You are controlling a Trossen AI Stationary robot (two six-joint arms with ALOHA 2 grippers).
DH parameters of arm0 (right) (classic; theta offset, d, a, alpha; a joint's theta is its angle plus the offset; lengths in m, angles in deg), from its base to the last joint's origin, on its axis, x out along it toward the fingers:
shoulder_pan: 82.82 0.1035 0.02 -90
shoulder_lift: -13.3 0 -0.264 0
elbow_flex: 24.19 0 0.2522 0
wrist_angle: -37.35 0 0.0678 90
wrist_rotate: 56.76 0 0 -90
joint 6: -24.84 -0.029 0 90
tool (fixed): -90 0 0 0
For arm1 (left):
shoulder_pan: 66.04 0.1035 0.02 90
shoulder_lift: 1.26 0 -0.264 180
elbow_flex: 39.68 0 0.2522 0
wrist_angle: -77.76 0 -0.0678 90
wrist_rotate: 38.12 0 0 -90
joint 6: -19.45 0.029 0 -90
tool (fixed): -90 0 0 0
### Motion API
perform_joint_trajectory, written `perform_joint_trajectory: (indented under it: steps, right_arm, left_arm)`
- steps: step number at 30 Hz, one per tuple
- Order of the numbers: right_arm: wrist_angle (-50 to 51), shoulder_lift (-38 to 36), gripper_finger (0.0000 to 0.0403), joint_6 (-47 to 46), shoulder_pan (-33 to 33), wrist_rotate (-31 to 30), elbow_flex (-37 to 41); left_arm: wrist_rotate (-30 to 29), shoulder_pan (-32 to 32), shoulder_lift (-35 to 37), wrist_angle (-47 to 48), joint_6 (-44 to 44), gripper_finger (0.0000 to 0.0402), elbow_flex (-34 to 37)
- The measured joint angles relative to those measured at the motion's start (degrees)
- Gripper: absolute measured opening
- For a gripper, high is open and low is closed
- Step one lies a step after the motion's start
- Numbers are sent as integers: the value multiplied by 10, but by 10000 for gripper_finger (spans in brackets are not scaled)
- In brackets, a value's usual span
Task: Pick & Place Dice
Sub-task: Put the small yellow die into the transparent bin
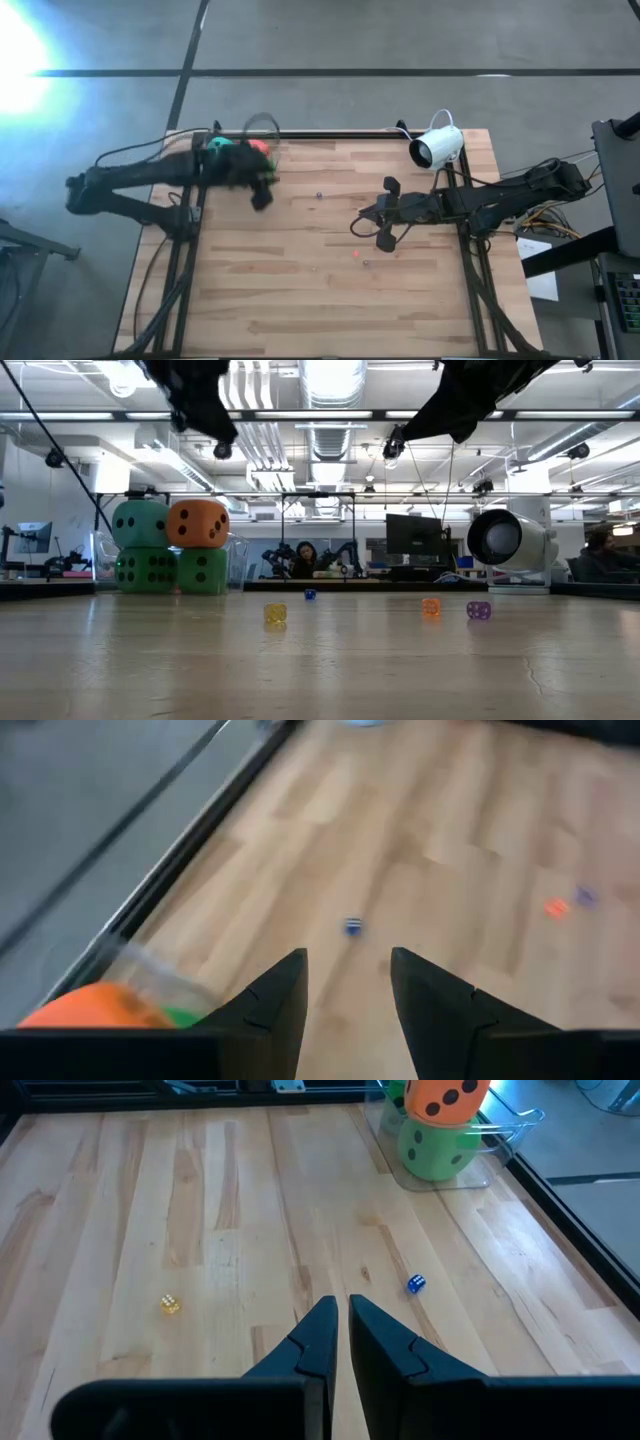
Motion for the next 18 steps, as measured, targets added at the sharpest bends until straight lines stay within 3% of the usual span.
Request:
perform_joint_trajectory:
  steps: [5,9,13,18]
  right_arm:
    - [0,0,27,0,0,0,0]
    - [0,0,27,0,0,0,0]
    - [0,0,27,0,0,0,0]
    - [1,0,27,0,0,0,0]
  left_arm:
    - [-137,-191,-13,-9,-9,150,0]
    - [-189,-298,-46,-36,-33,150,0]
    - [-190,-340,-98,-85,-60,150,0]
    - [-168,-342,-173,-118,-96,150,0]
